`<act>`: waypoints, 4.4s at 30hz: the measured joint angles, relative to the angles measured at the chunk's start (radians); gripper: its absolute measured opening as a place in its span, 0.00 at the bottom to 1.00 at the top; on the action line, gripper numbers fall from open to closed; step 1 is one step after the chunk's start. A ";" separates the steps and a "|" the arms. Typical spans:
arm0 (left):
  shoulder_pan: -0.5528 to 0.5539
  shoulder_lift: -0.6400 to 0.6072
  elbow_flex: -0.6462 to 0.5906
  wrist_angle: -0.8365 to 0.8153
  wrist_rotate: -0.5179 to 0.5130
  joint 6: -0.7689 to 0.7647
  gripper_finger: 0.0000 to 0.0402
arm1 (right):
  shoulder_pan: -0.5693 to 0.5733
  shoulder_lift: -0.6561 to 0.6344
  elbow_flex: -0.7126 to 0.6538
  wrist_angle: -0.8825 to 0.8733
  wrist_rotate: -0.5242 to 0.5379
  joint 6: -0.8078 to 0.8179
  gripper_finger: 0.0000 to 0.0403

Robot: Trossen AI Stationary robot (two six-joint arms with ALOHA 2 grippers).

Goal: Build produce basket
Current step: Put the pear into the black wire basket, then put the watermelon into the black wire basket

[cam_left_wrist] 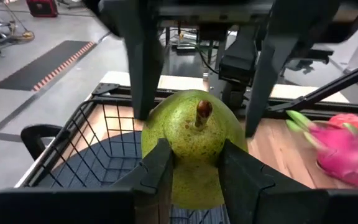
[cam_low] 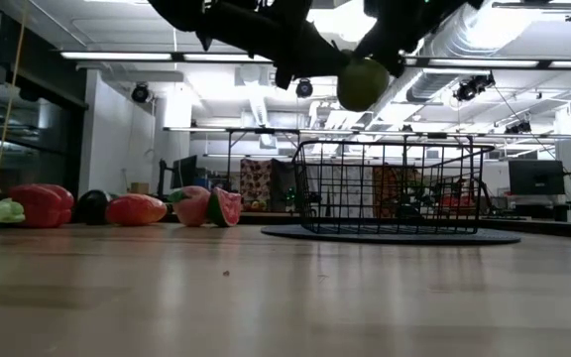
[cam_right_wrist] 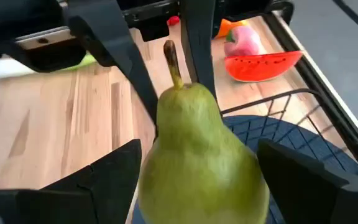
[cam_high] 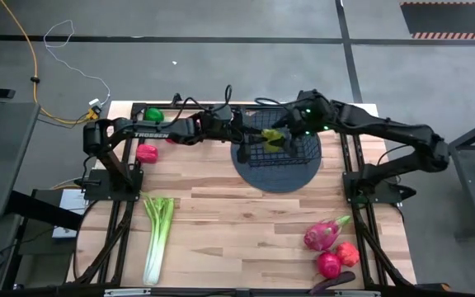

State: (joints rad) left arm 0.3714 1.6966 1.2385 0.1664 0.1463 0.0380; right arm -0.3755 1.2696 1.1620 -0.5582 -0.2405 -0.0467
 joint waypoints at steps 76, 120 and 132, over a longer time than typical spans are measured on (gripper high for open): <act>0.088 -0.739 -0.479 0.219 -0.027 -0.303 0.50 | -0.176 0.160 -0.183 -0.009 0.485 0.533 0.52; 0.134 -0.779 -0.480 0.192 -0.027 -0.244 0.50 | -0.176 0.286 -0.162 -0.080 0.575 0.790 0.90; 0.134 -0.779 -0.480 0.191 -0.030 -0.244 0.50 | -0.173 0.039 -0.162 -0.029 0.458 0.648 0.94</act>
State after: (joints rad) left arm 0.5056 0.9173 0.7589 0.3576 0.1159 -0.2058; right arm -0.5480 1.3087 1.0000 -0.5871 0.2171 0.6010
